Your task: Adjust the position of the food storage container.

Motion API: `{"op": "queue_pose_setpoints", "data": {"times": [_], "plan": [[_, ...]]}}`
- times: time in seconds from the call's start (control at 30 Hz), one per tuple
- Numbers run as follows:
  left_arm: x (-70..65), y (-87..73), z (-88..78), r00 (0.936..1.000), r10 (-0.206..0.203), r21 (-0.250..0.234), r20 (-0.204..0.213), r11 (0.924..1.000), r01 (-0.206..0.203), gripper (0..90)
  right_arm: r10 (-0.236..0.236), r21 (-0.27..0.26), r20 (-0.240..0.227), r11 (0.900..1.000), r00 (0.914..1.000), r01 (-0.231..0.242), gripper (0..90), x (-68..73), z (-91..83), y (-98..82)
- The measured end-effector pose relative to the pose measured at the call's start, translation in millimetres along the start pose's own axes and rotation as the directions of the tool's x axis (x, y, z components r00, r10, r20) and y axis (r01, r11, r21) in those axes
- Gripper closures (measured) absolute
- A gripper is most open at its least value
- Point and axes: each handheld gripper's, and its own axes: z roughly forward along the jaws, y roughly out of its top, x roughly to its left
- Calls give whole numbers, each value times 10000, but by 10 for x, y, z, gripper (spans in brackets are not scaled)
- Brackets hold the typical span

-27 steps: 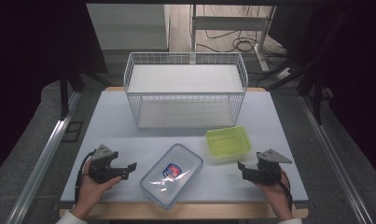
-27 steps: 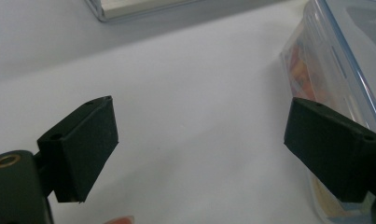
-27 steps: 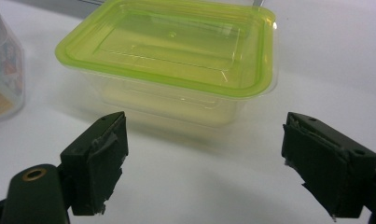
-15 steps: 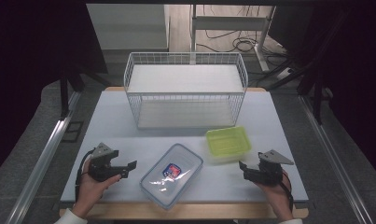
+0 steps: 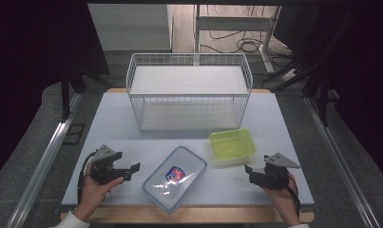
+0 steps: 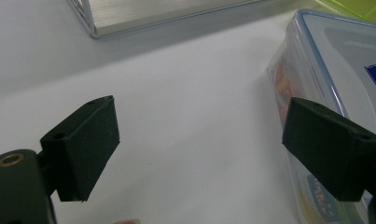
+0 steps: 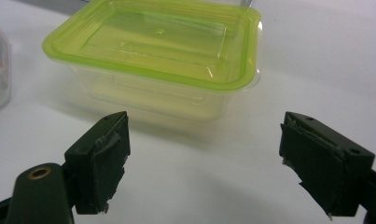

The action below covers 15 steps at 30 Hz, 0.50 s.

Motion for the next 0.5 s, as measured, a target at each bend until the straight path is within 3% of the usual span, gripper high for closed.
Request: {"op": "queue_pose_setpoints", "data": {"times": [0.1,0.3,0.43,0.5], "plan": [[-15,-4,0,10000,-20,29,41,10000,20,110,40,-63,46,10000,10000,-40,167,9,-27,6],[-59,33,-48,9990,23,-186,456,9998,-15,252,145,-36,39,9999,9999,-145,169,18,-24,14],[-83,71,-102,9930,139,-264,1175,9996,-108,571,179,-44,34,9998,9998,-179,169,22,-31,19],[-113,102,-134,9830,154,-252,1831,9996,-110,762,185,-71,44,9998,9998,-184,170,18,-30,22]]}}
